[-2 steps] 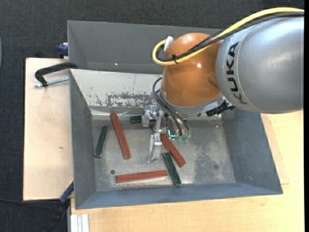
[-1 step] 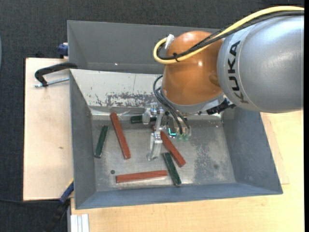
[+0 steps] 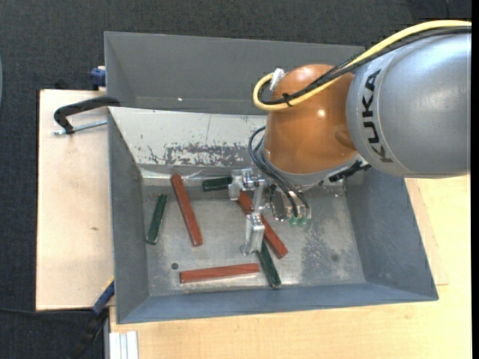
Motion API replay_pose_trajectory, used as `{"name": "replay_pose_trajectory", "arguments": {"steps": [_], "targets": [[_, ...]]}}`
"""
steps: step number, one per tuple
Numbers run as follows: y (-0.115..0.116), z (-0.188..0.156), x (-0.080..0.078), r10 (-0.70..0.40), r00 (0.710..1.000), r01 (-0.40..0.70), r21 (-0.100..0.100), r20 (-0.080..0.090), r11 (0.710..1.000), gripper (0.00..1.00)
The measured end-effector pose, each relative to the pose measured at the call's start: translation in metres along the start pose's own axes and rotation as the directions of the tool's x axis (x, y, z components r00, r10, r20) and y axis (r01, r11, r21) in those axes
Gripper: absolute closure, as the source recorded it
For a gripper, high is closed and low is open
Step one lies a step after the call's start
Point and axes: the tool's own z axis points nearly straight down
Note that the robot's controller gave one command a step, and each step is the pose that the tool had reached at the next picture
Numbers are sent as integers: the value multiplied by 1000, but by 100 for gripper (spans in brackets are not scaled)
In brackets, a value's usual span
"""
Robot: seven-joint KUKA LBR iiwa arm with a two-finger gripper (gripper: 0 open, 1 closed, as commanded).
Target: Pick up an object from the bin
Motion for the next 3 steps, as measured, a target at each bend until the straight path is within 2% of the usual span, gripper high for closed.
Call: {"name": "replay_pose_trajectory", "arguments": {"steps": [1, 2, 3], "targets": [[-62, 72, 0, -69, 998, 69, 3, -1, 998, 0], [-71, 116, 31, -43, 999, 43, 4, -3, 999, 0], [-38, 116, 32, 48, 999, -48, 2, -2, 999, 0]]}}
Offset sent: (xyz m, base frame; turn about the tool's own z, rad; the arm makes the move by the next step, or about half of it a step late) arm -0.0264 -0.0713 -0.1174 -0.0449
